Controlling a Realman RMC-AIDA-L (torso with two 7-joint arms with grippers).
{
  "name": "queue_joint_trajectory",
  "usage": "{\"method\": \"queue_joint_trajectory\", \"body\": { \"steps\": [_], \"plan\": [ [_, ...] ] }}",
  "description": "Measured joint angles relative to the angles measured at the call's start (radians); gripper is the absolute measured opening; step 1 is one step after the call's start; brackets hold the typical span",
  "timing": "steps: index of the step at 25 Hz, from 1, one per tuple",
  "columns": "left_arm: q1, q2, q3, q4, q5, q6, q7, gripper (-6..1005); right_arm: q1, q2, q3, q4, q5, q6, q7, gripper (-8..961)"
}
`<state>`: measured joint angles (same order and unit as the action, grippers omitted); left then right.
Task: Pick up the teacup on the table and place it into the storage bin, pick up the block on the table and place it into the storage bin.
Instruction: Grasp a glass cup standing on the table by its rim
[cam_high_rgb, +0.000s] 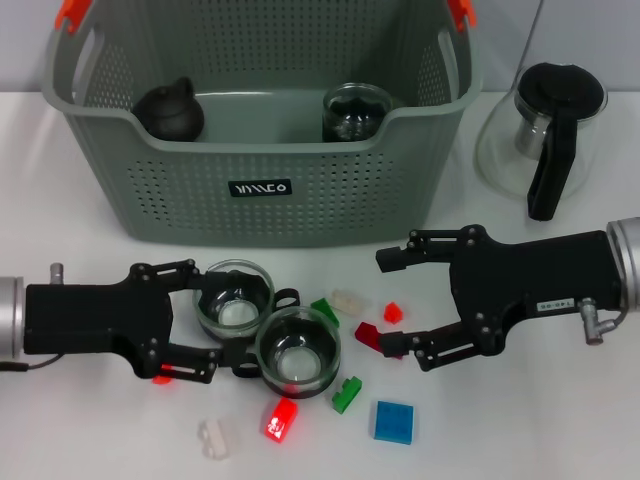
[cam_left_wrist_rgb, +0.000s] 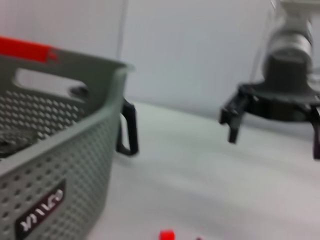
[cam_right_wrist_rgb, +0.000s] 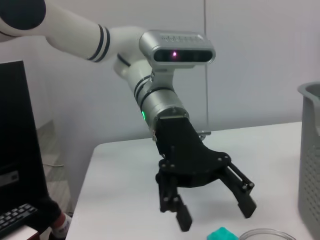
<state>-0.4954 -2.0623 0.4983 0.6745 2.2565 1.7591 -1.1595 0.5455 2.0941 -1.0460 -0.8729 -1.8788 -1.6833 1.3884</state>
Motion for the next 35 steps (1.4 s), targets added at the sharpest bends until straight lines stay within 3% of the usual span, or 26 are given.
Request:
{"method": "queue_joint_trajectory", "body": {
  "steps": [10,14,17,19,23,35],
  "plan": [
    [-0.008,-0.035,0.23,0.3,0.054,-0.012,-0.04,834,0.009,0.002,0.001,0.014,0.006,0.035,0.042,928],
    [-0.015,-0.069,0.276,0.383,0.114,-0.036,-0.041,833,0.011,0.003,-0.002,0.018,0.007,0.039,0.052,928],
    [-0.01,-0.098,0.349,0.444,0.162,-0.079,-0.045,833,0.02,0.003,0.002,0.033,0.007,0.04,0.066,928],
    [-0.008,-0.106,0.411,0.465,0.192,-0.112,-0.066,832,0.027,0.003,0.008,0.045,0.007,0.041,0.076,927],
    [-0.016,-0.102,0.522,0.477,0.222,-0.154,-0.124,831,0.027,0.002,0.01,0.056,0.007,0.052,0.082,926],
    [-0.049,-0.1,0.536,0.486,0.295,-0.219,-0.127,828,0.018,0.001,0.024,0.071,0.008,0.06,0.089,924]
  ]
}}
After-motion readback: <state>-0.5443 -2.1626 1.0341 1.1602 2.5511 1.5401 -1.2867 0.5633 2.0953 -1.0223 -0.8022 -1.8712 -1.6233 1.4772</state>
